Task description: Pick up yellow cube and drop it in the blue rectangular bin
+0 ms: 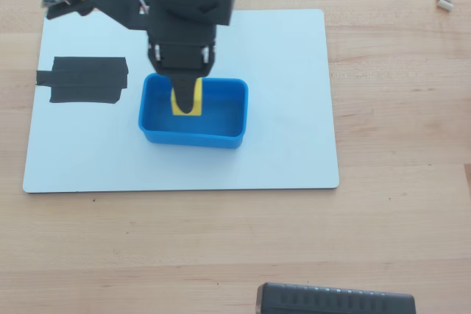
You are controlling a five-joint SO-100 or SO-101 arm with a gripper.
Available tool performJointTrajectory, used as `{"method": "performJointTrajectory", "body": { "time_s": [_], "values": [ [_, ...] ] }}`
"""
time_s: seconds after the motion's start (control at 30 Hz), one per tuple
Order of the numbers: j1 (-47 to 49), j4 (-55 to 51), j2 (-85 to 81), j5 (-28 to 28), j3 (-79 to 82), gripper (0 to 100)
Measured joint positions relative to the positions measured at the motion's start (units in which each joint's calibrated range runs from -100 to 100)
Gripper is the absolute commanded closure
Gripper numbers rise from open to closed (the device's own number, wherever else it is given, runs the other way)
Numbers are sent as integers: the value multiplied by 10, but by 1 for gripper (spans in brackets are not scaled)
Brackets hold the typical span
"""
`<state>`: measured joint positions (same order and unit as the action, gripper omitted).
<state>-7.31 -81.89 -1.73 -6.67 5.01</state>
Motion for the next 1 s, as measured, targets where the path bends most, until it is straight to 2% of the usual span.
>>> {"method": "performJointTrajectory", "body": {
  "time_s": [0.2,0.43,0.73,1.0],
  "values": [
    [11,-4,-26,0,11,76],
    [10,-28,-80,0,32,80],
    [83,-18,-263,0,206,100],
    [71,49,-406,0,394,100]
  ]
}}
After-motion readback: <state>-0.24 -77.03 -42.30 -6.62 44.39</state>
